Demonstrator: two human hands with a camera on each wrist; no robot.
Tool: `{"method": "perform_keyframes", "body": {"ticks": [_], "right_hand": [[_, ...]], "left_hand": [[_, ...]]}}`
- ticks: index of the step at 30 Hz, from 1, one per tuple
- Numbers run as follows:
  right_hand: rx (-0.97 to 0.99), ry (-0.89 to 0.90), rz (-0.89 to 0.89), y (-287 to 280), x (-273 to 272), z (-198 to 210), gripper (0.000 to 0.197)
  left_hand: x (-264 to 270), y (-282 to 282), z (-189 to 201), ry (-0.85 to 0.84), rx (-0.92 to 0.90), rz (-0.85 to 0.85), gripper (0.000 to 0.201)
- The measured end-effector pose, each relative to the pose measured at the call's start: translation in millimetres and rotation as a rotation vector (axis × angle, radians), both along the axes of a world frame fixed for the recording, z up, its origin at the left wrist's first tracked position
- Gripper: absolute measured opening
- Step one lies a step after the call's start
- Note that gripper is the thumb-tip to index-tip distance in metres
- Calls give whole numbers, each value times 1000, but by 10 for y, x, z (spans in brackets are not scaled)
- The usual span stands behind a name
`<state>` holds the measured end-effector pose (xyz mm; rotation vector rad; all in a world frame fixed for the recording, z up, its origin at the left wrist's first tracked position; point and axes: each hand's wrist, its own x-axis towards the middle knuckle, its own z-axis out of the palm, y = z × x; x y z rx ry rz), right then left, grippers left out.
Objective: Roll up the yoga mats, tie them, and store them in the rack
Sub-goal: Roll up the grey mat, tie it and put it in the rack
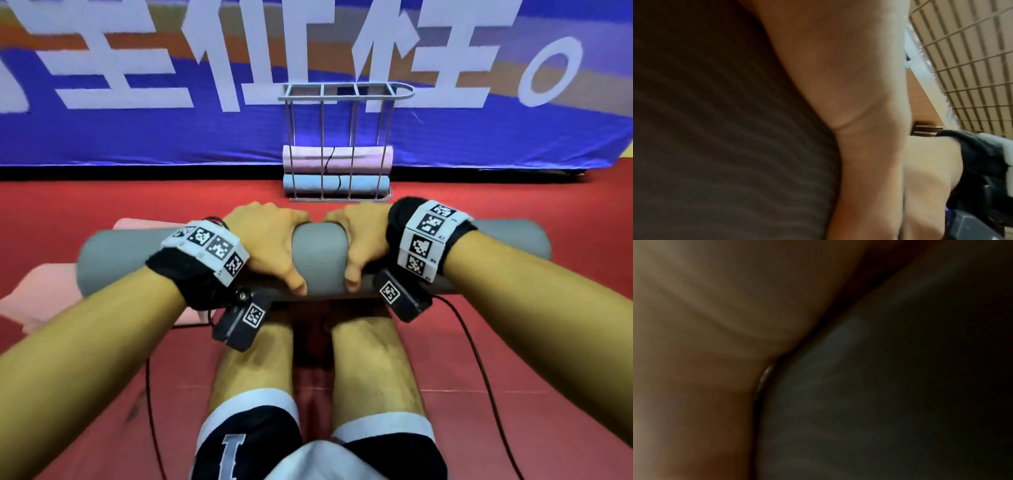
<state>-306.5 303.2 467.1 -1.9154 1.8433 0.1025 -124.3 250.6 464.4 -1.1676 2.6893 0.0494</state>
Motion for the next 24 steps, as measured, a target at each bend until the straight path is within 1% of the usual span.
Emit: {"method": "perform_keyframes", "body": {"ticks": [2,4,7,8,11,12,15,17,19,21,23,24], "right_hand": [[110,-24,20,-3,19,-287,77],[188,-70,16,24,31,-528,81],[166,-102,13,84,26,-766,93],[143,-97,12,84,14,-790,95],[65,-28,32,78,55,-742,98],[34,6,59,71,107,-738,100],[40,145,105,114,301,-798,110],[43,250,104,158,366,-863,116],[33,276,92,158,354,-889,115],[33,266,78,121,330,-872,111],[46,231,64,84,301,-845,104],[61,210,60,49,283,-839,100]], "left_hand": [[28,11,-296,-21,123,1,104],[46,9,-572,-45,220,0,101],[48,-13,-821,-61,288,-6,100],[39,-42,-847,-55,304,-2,98],[20,-139,-879,-13,388,42,80],[14,-164,-890,7,409,49,79],[-26,-218,-953,68,481,42,97],[-46,-238,-964,80,523,46,102],[-54,-239,-948,101,560,48,99],[-52,-227,-936,107,559,46,93],[-37,-190,-911,67,517,21,88],[-20,-171,-895,34,473,1,90]]}}
